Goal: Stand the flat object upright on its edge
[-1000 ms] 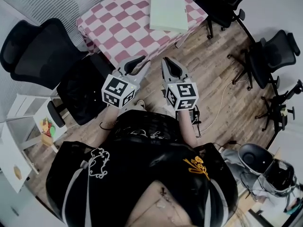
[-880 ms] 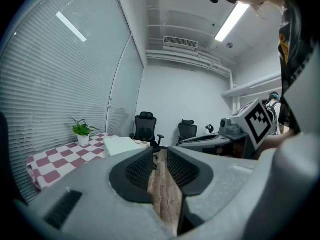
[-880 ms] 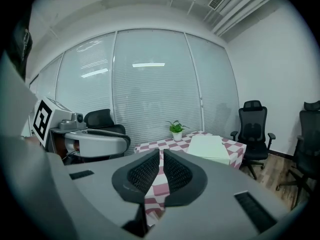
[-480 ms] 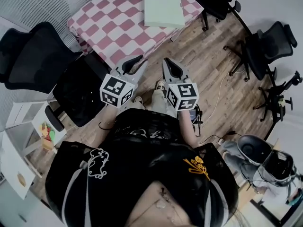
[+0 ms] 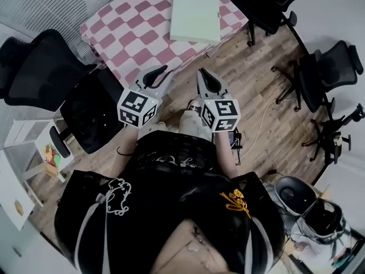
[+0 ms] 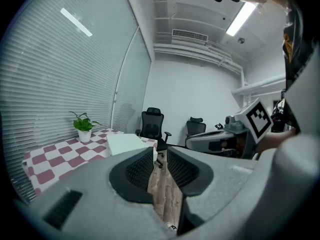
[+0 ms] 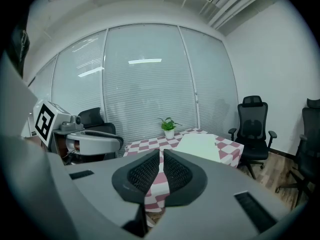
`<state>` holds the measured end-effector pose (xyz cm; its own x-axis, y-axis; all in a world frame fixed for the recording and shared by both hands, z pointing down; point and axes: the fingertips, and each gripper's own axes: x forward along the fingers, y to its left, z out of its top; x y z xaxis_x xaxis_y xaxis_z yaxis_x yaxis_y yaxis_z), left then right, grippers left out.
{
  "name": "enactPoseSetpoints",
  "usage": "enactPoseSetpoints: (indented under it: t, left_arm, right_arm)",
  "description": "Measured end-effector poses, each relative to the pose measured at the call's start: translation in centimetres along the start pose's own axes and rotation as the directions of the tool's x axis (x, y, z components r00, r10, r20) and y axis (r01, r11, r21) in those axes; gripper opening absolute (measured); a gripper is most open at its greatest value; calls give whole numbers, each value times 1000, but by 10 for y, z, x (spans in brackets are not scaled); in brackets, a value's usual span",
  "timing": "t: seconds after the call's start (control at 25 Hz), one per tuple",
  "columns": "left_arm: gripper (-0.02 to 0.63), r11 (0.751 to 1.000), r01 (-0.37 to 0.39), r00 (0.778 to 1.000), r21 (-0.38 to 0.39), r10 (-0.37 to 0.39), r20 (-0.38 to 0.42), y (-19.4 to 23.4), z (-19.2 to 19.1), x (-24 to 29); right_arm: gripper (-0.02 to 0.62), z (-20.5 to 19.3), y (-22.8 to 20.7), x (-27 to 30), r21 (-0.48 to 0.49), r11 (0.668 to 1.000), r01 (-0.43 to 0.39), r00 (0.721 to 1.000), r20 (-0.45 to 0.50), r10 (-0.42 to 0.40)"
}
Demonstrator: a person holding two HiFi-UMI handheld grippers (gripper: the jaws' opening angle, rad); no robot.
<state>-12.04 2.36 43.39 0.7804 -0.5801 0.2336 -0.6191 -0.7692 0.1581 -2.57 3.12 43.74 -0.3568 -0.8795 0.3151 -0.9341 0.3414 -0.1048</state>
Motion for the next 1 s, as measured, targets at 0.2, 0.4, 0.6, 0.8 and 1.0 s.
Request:
enactPoseSetpoints:
  t: [0.2, 0.4, 0.6, 0.8, 1.0]
  left_arm:
    - [94, 1000, -24, 1000, 6, 24, 15, -5, 25, 59]
    - [94, 999, -40, 999, 28, 40, 14, -16, 41, 109]
    - [94, 996, -83, 997, 42, 83, -1, -20, 49, 143]
    - [94, 990, -135, 991, 46, 135, -13, -22, 50, 161]
    - [94, 984, -169, 984, 50, 171, -41, -22, 46, 167]
  right_arm:
    - [29, 19, -62, 9, -10, 1000, -11, 1000, 1, 11]
    - [29, 31, -117, 14, 3, 1000, -22, 1000, 10, 22]
    - [29, 33, -158, 18, 11, 999, -49, 999, 10, 49]
    - [30, 33, -183, 23, 20, 996, -85, 996, 11, 84]
    - [29, 28, -191, 31, 41, 991, -127, 992, 3, 127]
